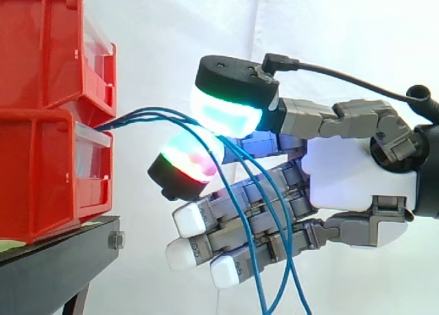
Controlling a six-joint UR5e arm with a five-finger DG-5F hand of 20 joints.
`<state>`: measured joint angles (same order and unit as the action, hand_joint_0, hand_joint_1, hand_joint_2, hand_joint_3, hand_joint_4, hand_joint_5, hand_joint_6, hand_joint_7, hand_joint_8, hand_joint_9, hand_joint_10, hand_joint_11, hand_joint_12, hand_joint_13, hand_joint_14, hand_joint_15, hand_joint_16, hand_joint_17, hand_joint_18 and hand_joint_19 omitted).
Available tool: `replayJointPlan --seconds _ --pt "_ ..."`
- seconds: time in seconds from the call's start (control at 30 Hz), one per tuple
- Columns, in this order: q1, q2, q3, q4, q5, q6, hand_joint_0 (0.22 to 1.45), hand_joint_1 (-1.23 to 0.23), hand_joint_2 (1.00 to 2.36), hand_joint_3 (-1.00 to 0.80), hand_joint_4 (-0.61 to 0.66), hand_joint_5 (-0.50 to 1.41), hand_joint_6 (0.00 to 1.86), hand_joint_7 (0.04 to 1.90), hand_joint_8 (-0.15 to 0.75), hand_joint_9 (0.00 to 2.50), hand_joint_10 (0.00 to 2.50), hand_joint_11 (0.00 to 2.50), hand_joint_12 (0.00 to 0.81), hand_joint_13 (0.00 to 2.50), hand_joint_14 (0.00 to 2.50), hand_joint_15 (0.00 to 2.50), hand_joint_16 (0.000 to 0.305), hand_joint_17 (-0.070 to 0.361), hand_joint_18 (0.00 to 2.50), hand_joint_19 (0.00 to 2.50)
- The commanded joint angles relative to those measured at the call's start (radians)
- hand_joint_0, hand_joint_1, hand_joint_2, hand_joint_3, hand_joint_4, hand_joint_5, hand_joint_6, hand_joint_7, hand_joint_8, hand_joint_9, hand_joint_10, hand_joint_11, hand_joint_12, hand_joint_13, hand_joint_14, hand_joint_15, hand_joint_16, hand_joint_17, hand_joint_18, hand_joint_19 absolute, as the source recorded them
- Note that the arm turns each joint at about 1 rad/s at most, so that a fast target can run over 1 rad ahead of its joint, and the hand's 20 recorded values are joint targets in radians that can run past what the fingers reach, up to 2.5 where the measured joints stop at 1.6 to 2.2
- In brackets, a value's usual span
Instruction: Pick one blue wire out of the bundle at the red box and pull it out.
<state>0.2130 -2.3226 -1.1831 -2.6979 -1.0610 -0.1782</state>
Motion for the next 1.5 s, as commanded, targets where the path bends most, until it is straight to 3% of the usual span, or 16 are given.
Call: replayJointPlan --seconds 0.0,0.1,0.17,0.23,0.3,0.5,0.8,0.93,1.1,1.27,1.47 --pt "0.000 0.000 0.003 -0.013 0.000 0.009 0.64 -0.69 1.02 -0.13 0.07 -0.21 0.94 1.08 0.350 0.81 0.01 0.57 0.437 0.71 0.01 0.38 0.060 0.135 0.67 0.48" --pt "0.000 0.000 0.003 -0.022 -0.002 0.019 0.70 -0.77 1.02 -0.12 0.08 -0.23 0.95 1.07 0.338 0.77 0.01 0.59 0.428 0.71 0.01 0.37 0.058 0.131 0.69 0.44" --pt "0.000 0.000 0.005 -0.025 -0.004 0.023 0.73 -0.78 1.02 -0.22 0.09 -0.23 0.94 1.02 0.340 0.77 0.02 0.60 0.427 0.71 0.01 0.37 0.058 0.131 0.69 0.43" --pt "0.000 0.003 0.005 -0.037 -0.007 0.034 0.72 -0.81 1.00 -0.44 0.17 -0.22 0.91 0.93 0.328 0.78 0.01 0.58 0.422 0.72 0.01 0.36 0.058 0.131 0.71 0.41" --pt "0.000 0.008 0.007 -0.049 -0.008 0.042 0.69 -0.78 1.00 -0.50 0.22 -0.21 0.89 0.90 0.320 0.79 0.02 0.57 0.421 0.72 0.01 0.36 0.058 0.130 0.71 0.42" --pt "0.000 0.026 0.007 -0.103 -0.010 0.043 0.62 -0.63 1.00 -0.50 0.17 -0.20 0.89 1.00 0.313 0.84 0.02 0.55 0.415 0.72 0.01 0.37 0.057 0.129 0.70 0.46" --pt "0.000 0.026 0.007 -0.106 -0.010 0.045 0.57 -0.45 1.00 -0.50 0.20 -0.19 0.90 0.99 0.346 0.87 0.01 0.57 0.430 0.73 0.02 0.39 0.058 0.131 0.68 0.50" --pt "0.000 0.026 0.007 -0.106 -0.010 0.045 0.61 -0.66 1.01 -0.33 0.20 -0.20 0.92 1.03 0.351 0.85 0.01 0.61 0.431 0.73 0.01 0.40 0.058 0.130 0.67 0.49" --pt "0.000 0.026 0.008 -0.106 -0.010 0.045 0.65 -0.75 1.01 -0.31 0.11 -0.21 0.95 0.98 0.338 0.80 0.01 0.62 0.425 0.73 0.01 0.39 0.058 0.130 0.69 0.46" --pt "0.000 0.028 0.010 -0.109 -0.010 0.045 0.69 -0.76 1.01 -0.41 0.07 -0.22 0.95 0.94 0.329 0.80 0.01 0.62 0.422 0.73 0.02 0.38 0.057 0.129 0.70 0.45" --pt "0.000 0.028 0.011 -0.109 -0.010 0.045 0.59 -0.49 1.00 -0.50 0.12 -0.20 0.90 0.94 0.325 0.84 0.01 0.57 0.417 0.73 0.01 0.40 0.057 0.129 0.67 0.51"
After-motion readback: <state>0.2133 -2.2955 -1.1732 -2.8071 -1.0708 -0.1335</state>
